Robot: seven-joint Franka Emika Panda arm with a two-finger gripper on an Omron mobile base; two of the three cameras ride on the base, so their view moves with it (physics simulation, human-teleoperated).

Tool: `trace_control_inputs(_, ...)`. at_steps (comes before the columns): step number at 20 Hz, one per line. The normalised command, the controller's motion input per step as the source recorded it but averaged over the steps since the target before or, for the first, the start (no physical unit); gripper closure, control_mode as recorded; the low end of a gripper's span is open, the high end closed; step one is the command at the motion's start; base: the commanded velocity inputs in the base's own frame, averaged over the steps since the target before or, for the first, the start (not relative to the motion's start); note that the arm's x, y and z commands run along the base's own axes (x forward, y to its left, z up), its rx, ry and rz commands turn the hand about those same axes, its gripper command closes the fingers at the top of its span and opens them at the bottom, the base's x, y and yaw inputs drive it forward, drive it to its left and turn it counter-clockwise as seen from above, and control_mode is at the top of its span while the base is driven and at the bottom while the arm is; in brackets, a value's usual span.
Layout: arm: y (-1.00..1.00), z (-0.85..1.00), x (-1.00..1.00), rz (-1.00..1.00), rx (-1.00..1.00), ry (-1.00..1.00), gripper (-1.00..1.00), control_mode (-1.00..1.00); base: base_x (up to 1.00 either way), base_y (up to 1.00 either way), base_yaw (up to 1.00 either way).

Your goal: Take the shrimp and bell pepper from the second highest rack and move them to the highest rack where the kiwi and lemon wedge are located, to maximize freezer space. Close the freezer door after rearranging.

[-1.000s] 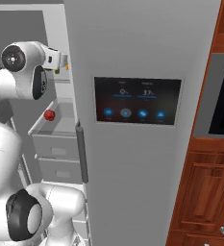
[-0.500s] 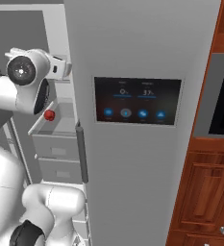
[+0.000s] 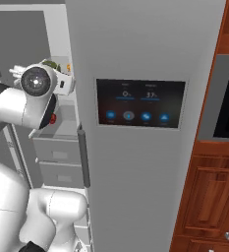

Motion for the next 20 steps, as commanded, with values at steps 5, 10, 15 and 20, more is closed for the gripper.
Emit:
trace_control_inputs(5, 0.00, -0.40, 0.00, 0.06, 0.00, 0.16, -1.00, -1.00, 0.00, 0.00, 0.00)
trace_control_inputs(10, 0.05, -0.41, 0.00, 0.03, 0.00, 0.09, -1.00, -1.00, 0.00, 0.00, 0.00)
trace_control_inputs(15, 0.16, -0.45, 0.08, 0.02, 0.00, 0.06, -1.00, -1.00, 0.00, 0.00, 0.00)
trace_control_inputs(20, 0.22, -0.43, 0.25, 0.01, -0.01, 0.07, -1.00, -1.00, 0.00, 0.00, 0.00)
